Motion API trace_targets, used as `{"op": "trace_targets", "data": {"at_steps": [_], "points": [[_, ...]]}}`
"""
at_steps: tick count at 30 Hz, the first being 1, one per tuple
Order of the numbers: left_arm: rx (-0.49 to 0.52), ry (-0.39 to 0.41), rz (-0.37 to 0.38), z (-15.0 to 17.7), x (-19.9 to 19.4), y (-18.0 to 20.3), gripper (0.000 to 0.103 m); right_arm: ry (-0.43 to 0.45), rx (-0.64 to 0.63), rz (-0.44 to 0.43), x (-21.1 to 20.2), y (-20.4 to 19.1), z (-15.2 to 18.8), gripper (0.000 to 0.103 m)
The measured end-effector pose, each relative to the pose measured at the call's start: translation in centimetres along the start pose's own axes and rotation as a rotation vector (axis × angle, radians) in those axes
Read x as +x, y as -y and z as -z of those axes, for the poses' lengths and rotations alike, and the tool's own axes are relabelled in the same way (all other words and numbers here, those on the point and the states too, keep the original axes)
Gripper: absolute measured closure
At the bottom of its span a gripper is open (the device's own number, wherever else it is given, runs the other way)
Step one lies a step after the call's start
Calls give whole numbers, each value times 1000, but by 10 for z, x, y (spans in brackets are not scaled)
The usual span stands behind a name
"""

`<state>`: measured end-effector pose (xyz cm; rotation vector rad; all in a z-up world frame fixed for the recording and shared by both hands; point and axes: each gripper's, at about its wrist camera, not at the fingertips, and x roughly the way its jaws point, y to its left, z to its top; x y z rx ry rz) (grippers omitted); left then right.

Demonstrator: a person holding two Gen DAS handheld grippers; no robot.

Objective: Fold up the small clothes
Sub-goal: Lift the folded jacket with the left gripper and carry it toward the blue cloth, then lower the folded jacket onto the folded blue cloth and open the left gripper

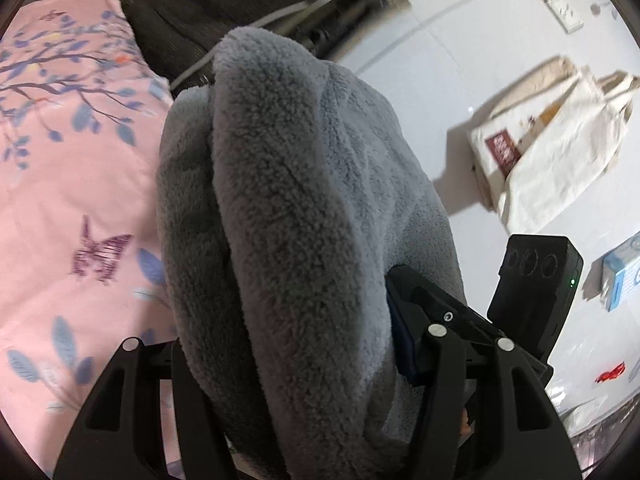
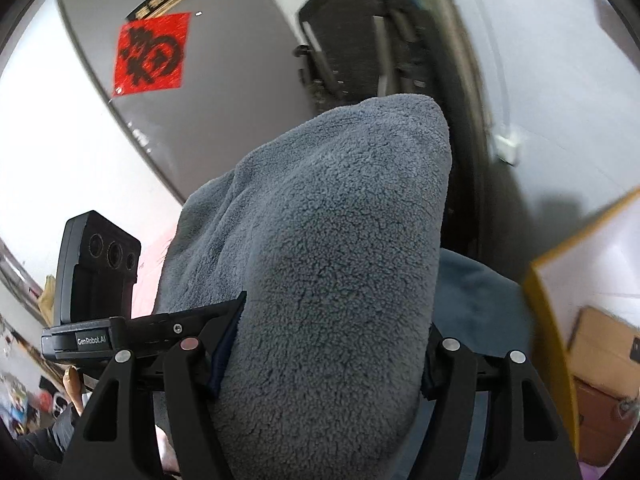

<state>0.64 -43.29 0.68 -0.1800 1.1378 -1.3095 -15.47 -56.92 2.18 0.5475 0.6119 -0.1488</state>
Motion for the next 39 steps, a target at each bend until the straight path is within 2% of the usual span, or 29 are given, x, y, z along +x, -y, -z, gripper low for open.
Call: {"op": "trace_targets", "data": {"at_steps": [4, 8, 10, 13, 19, 22, 24, 25, 26, 27, 28, 29, 31, 32, 34, 36, 39], "points": [[17, -47, -42, 9, 34, 0, 46, -20, 67, -1, 7, 43, 11, 33], [32, -100, -102, 25, 77, -19, 45, -102, 155, 22, 40, 87, 31, 32], [60, -92, -114, 29, 87, -22, 43, -115, 195, 14, 53, 102, 40, 28], [91, -98, -158, 30, 92, -15, 42, -108, 211, 8, 59, 110, 44, 27], [21, -136, -111, 25, 74, -18, 38, -106, 169, 65, 47, 92, 37, 23], [32, -85, -131, 16, 45, -14, 32, -66, 84, 153, 22, 71, 28, 21], [67, -1, -179, 8, 19, -9, 25, -21, -4, 230, 7, 60, 25, 21], [76, 39, -235, 3, 9, -9, 22, -3, -41, 257, 2, 54, 24, 21], [77, 44, -272, -1, 8, -11, 22, 30, -79, 290, -7, 48, 25, 21], [74, 32, -302, -7, 12, -14, 22, 52, -108, 301, -11, 42, 25, 21], [68, 18, -314, -13, 19, -18, 21, 61, -138, 297, -13, 35, 26, 26], [59, -3, -335, -12, 27, -25, 20, 55, -171, 286, -13, 26, 29, 37], [58, -28, -378, -5, 40, -35, 17, 19, -197, 274, -3, 17, 34, 50], [58, -36, -401, -1, 46, -37, 16, -23, -197, 259, 9, 15, 39, 52], [32, -49, -420, 3, 54, -47, 8, -64, -209, 286, 28, 16, 51, 50], [7, -69, -414, 9, 61, -57, 6, -46, -228, 332, 39, 19, 64, 49], [62, -42, -483, 13, 63, -51, 4, -41, -239, 357, 41, 17, 65, 49]]}}
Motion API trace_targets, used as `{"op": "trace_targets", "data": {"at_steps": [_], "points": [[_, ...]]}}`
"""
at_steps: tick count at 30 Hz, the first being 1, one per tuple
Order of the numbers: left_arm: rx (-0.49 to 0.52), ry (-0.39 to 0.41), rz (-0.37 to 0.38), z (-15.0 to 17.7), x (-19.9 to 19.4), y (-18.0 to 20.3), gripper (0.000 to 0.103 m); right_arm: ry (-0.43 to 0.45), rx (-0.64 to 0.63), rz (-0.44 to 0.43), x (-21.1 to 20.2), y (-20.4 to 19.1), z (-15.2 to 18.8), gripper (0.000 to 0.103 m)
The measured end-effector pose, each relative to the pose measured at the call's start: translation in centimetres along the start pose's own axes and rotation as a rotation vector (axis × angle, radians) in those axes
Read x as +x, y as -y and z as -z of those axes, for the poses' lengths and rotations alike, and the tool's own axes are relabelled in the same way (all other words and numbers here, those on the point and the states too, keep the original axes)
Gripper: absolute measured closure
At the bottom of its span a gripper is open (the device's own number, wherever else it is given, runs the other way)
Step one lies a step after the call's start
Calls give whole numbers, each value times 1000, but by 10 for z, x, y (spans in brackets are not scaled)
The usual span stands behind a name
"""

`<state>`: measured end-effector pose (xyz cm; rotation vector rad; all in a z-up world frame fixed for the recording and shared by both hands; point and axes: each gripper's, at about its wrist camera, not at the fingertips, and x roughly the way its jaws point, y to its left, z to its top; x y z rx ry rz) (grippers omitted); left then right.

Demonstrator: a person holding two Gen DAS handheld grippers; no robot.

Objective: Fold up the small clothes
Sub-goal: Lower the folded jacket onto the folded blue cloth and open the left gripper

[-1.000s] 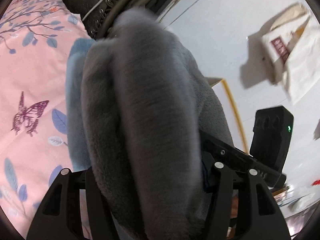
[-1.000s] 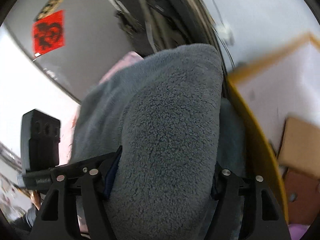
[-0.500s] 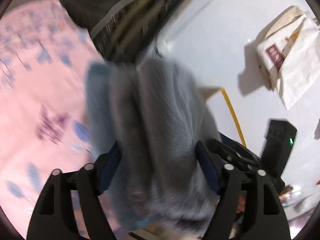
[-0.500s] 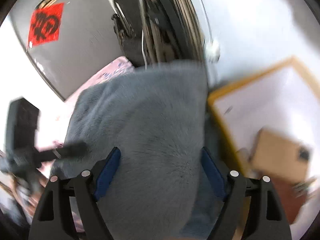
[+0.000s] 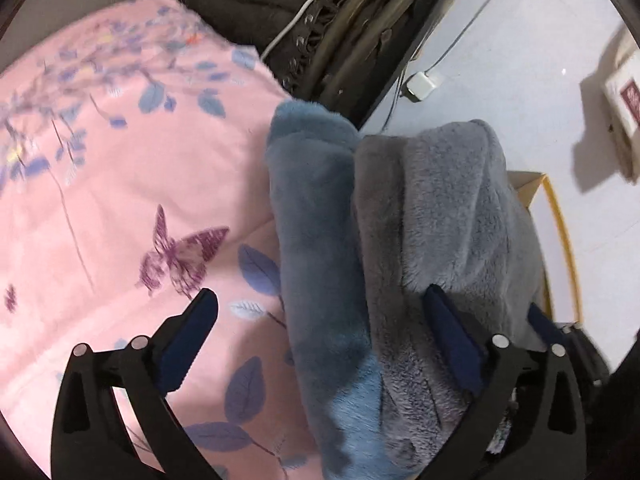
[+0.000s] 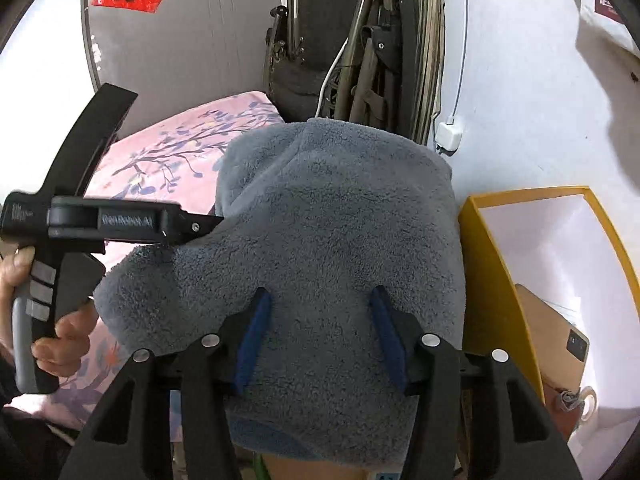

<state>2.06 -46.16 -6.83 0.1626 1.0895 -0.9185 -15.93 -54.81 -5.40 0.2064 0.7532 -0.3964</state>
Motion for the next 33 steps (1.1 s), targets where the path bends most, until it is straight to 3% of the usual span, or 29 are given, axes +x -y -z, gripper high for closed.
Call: {"op": "trace_targets", "data": {"at_steps": [4, 6, 8, 14, 19, 24, 33], "points": [[28, 5, -63, -4, -14, 8, 4, -47, 13, -20, -3, 5, -11, 49], [30, 29, -104, -2, -33, 13, 4, -54, 39, -15, -15, 7, -16, 41], [51, 60, -162, 4, -52, 22, 5, -57, 63, 7, -28, 9, -18, 20], [95, 139, -249, 22, -97, 58, 4, -78, 108, 46, -69, 16, -21, 7], [82, 157, -211, 40, -129, 76, 4, -47, 96, 18, -109, 17, -25, 3], [89, 191, -234, 54, -152, 93, 4, 14, 64, 13, -142, 15, -22, 3], [111, 262, -280, 69, -180, 112, 4, 24, 90, -33, -150, 19, -17, 3]]}}
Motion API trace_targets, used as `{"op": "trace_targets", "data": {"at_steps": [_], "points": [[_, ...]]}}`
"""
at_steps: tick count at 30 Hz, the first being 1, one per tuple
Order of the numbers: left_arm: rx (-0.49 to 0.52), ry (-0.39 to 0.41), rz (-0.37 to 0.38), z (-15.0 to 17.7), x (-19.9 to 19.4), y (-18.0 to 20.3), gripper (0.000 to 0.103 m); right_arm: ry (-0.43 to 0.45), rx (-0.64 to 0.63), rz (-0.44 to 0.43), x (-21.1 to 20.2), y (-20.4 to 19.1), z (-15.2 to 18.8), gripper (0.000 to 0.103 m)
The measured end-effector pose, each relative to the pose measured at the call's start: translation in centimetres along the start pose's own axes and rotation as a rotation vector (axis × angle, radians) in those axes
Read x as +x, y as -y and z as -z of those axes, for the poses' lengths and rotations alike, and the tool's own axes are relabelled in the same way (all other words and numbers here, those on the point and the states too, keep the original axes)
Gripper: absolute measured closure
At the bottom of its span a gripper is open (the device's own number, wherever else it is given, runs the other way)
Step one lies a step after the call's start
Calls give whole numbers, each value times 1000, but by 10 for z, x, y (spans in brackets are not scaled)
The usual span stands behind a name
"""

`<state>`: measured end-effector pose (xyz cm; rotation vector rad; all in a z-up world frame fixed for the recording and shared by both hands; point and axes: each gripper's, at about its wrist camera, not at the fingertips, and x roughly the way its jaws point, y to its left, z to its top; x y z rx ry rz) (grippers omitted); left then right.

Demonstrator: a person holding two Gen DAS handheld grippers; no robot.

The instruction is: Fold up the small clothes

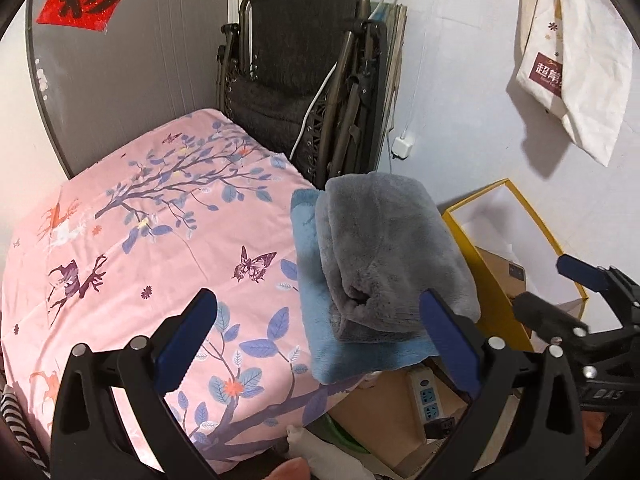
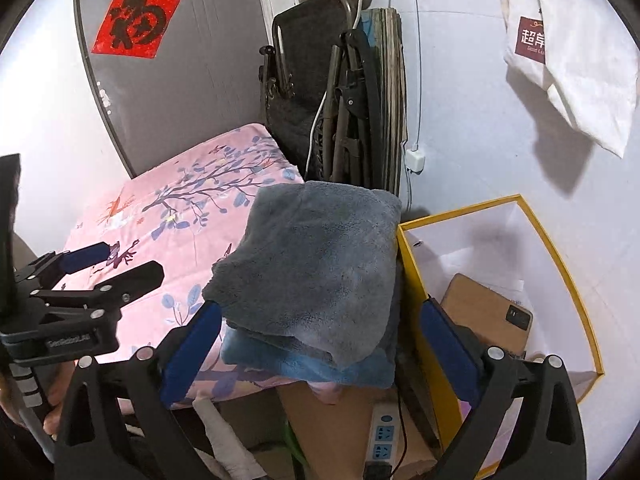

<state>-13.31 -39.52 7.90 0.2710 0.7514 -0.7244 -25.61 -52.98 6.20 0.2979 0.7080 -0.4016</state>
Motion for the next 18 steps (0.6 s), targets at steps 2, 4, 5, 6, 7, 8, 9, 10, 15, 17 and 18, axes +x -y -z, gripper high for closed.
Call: {"op": "trace_targets", "data": {"at_steps": [2, 4, 5, 6, 7, 8, 9, 10, 15, 17, 18], "points": [[0, 9, -4, -1, -3, 1, 4, -2, -8, -2, 1, -3, 0, 3], [1, 12, -6, -2, -5, 2, 4, -4, -14, -9, 1, -8, 1, 3], [3, 10, -3, -2, -5, 2, 4, -4, -19, -14, 1, -10, 1, 3], [3, 7, 1, -2, -5, 3, 4, -4, -22, -16, 2, -10, 1, 3], [5, 6, 4, -2, -5, 3, 4, -4, -25, -19, 2, -12, 1, 3], [11, 10, -1, -1, -5, 4, 4, -5, -28, -24, 2, -14, 1, 3], [19, 20, -7, -1, -5, 5, 4, -5, -28, -31, 2, -14, 1, 3], [25, 27, -14, 0, -5, 6, 4, -8, -29, -36, 3, -15, 1, 3], [2, 4, -14, -1, 1, 1, 4, -11, -35, -54, 4, -18, 0, 3], [8, -8, -35, -2, 4, 3, 4, -10, -40, -53, 4, -19, 1, 3], [-1, -13, -30, -1, 5, 2, 4, -11, -39, -54, 4, -19, 1, 3]]}}
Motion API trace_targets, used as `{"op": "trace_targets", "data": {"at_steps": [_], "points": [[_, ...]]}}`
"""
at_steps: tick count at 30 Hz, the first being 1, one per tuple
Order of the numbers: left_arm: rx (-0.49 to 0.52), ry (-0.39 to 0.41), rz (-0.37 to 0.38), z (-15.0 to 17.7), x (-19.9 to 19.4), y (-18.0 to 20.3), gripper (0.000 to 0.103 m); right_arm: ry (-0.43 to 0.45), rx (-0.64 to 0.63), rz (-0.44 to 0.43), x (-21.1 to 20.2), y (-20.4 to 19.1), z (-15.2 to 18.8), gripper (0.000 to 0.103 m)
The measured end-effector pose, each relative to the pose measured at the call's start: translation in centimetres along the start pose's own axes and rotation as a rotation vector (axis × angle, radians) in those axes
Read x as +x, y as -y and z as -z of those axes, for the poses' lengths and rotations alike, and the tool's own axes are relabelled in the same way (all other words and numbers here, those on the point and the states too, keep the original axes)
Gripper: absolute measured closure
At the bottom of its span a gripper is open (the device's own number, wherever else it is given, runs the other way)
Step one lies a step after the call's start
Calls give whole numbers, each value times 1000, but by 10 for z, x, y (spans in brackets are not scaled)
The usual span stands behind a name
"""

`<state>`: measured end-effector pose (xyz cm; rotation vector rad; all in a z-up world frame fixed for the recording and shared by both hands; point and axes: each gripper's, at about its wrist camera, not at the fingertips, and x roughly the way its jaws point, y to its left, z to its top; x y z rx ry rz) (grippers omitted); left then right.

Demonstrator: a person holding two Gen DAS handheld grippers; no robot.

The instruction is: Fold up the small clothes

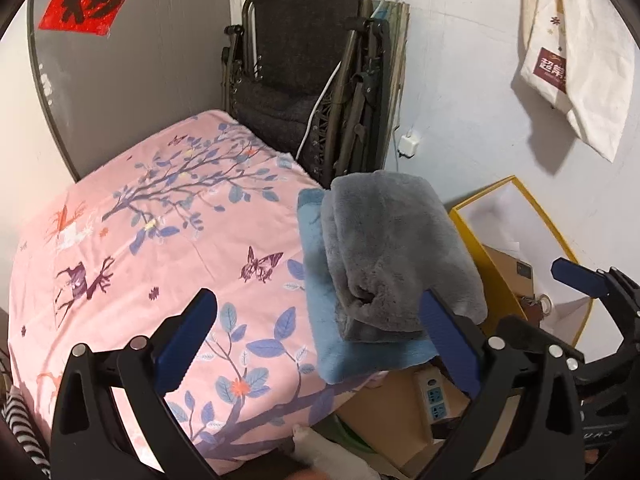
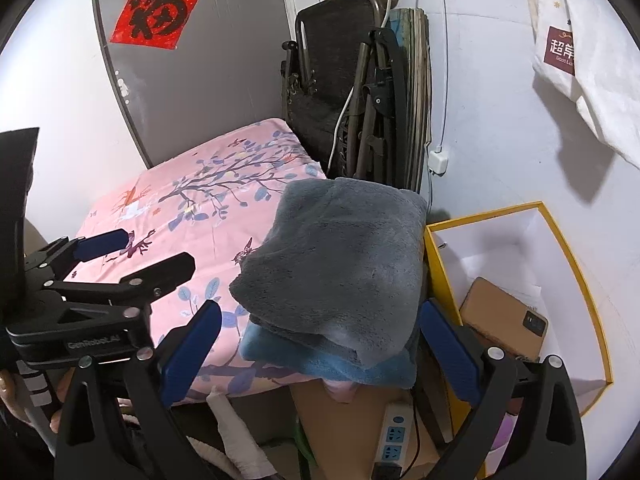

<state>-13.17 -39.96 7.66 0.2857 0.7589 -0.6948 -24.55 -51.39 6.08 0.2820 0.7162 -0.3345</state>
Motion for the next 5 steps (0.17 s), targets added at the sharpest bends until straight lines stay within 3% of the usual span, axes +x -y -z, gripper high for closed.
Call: {"op": "trace_targets", "data": {"at_steps": [5], "points": [[-3, -14, 7, 2, 3, 0, 4, -1, 12, -3, 1, 3, 0, 3]]}}
